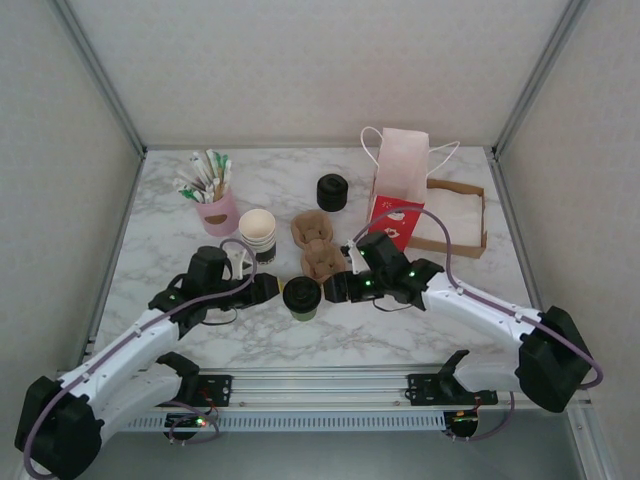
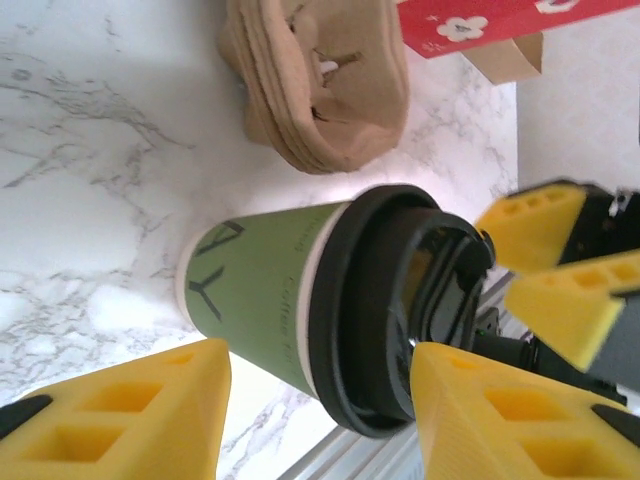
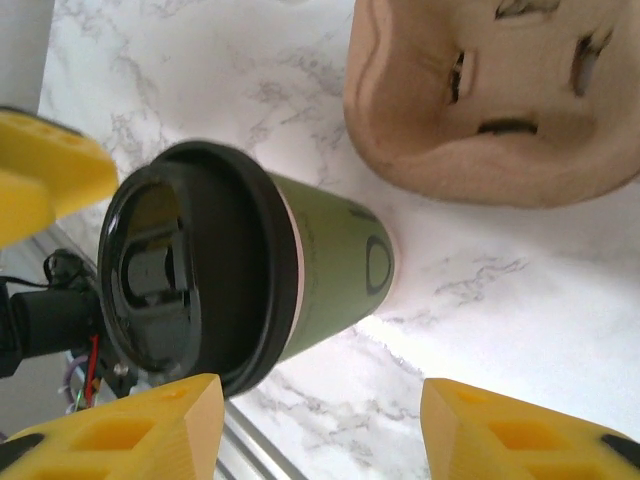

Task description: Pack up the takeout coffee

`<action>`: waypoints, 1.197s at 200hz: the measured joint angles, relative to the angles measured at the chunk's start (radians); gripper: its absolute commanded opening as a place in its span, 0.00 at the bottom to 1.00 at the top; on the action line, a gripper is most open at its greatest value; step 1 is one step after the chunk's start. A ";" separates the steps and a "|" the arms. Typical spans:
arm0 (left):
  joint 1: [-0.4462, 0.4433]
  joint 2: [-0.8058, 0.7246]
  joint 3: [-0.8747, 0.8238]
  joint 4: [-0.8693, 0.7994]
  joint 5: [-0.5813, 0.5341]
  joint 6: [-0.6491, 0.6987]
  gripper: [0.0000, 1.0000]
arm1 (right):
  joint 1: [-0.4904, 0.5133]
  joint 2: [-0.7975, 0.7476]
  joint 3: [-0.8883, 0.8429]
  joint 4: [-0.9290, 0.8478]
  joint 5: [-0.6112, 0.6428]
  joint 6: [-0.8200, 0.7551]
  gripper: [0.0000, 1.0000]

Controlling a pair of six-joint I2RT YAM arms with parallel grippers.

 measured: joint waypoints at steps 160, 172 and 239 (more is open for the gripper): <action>0.004 0.098 -0.001 0.048 0.023 0.011 0.45 | 0.002 0.058 -0.084 0.191 -0.120 0.088 0.48; 0.004 0.094 -0.006 0.048 0.023 0.011 0.44 | 0.002 0.062 -0.084 0.197 -0.119 0.088 0.48; 0.002 0.029 -0.052 0.045 0.024 -0.012 0.43 | 0.002 0.090 -0.062 0.202 -0.109 0.087 0.48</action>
